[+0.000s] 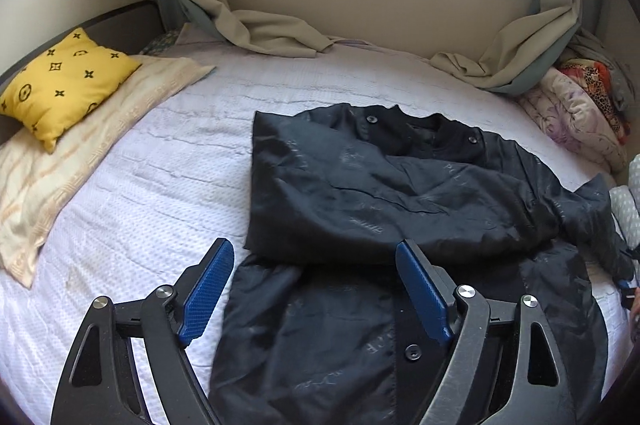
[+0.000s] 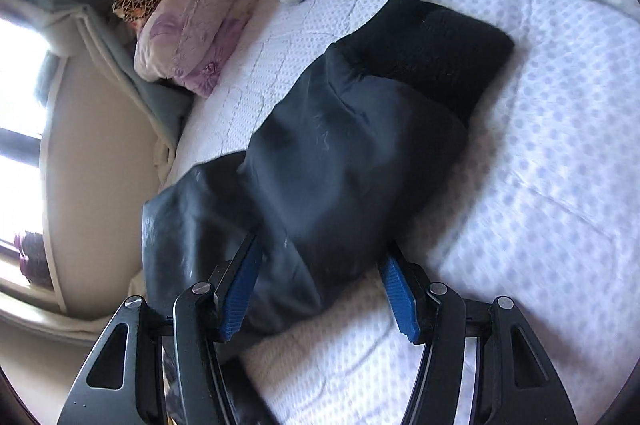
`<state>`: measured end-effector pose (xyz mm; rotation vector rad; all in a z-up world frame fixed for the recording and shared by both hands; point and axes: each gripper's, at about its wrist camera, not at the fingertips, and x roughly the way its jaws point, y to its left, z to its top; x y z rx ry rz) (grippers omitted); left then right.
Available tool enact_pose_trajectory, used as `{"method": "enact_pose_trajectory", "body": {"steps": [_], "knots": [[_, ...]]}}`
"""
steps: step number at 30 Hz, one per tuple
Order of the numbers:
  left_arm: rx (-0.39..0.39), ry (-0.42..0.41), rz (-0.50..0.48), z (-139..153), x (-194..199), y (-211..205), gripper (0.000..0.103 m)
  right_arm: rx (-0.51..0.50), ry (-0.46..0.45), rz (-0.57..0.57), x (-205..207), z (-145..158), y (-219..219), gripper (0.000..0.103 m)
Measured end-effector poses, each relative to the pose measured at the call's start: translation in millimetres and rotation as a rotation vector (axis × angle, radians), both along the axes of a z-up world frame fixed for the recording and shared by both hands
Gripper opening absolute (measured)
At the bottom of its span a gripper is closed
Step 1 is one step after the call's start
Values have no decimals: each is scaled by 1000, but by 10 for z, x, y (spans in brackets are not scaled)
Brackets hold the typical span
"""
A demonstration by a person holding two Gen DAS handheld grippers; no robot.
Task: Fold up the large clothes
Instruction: 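Lift the held sleeve with the right tool and carry it over the coat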
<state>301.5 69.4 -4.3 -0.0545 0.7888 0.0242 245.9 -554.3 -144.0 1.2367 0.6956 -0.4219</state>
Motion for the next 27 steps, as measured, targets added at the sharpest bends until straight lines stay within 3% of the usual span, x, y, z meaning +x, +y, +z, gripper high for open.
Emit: {"method": "enact_pose_trajectory", "body": {"steps": [7,10,14,16,20,27], "knots": [[-13,28,-12,-87,25,-59,86,-32,-15,-39,165,-45,-113,57],[-18,26,-18,-87,30,-65,86,-85,10,-19,263,-23,-113,47],[-28,20,-18,-65,34,-67,86,-132,27,15,308,1,-112,14],[-35,17,-18,-50,36,-58,86,-163,23,22,296,70,-97,11],[-55,4,-7,9,28,-25,86,-274,-12,21,272,430,11,9],[-79,-24,2,149,-34,43,86,-588,-74,112,335,1292,618,9]]}}
